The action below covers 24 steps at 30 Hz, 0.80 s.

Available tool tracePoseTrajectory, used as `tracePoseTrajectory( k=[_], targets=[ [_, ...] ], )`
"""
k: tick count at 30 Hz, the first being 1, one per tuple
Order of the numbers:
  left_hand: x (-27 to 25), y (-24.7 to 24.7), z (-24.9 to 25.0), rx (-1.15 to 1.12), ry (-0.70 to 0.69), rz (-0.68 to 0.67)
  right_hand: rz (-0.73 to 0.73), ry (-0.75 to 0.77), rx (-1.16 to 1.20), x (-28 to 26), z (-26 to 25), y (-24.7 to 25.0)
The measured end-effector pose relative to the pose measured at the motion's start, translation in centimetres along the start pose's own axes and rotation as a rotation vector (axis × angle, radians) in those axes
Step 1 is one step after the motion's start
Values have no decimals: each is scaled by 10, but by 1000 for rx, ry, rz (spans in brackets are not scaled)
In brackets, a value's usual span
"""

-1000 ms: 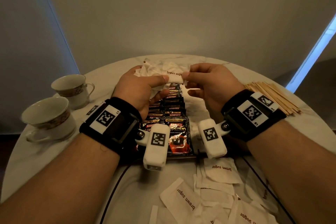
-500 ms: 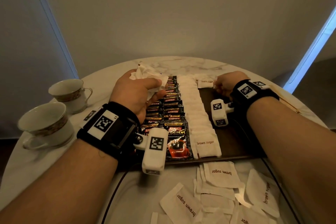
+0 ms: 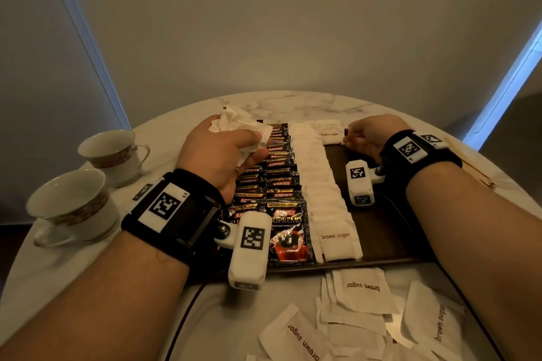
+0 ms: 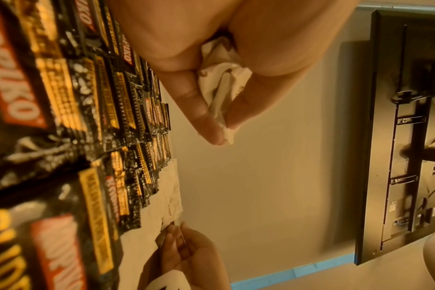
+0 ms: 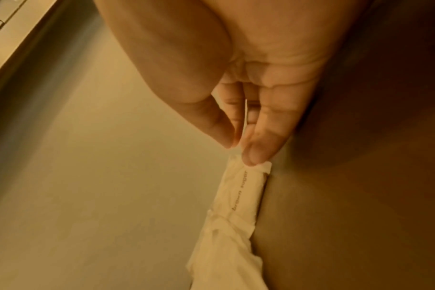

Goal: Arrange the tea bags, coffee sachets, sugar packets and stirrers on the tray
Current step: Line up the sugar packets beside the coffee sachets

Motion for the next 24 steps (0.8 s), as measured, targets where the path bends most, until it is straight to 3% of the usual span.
tracePoseTrajectory(
  k=[5, 13, 17, 21, 24],
  targets=[
    [0, -2, -4, -10, 34, -12, -192, -10, -60, -16, 4, -21],
    [-2, -5, -9, -39, 47, -45, -265, -18, 47, -20, -2, -23],
    [-2, -5, -9, -14, 40, -45, -452, 71, 161, -51, -26, -48],
    [-5, -6, -2, -22, 4, -54, -771, 200, 0, -98, -43, -91],
    [-8, -7, 2, -1, -15, -85, -780, 306, -185, -112, -49, -105]
  ],
)
Point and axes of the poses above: each hand's wrist, its own x-axis towards the middle knuckle, its own y-axis out of the back of the hand, z = x × y, the point moved 6 cm from there along x, towards the middle knuckle, and after that the axes turned 5 degrees about -z, right-handed, at the moved point
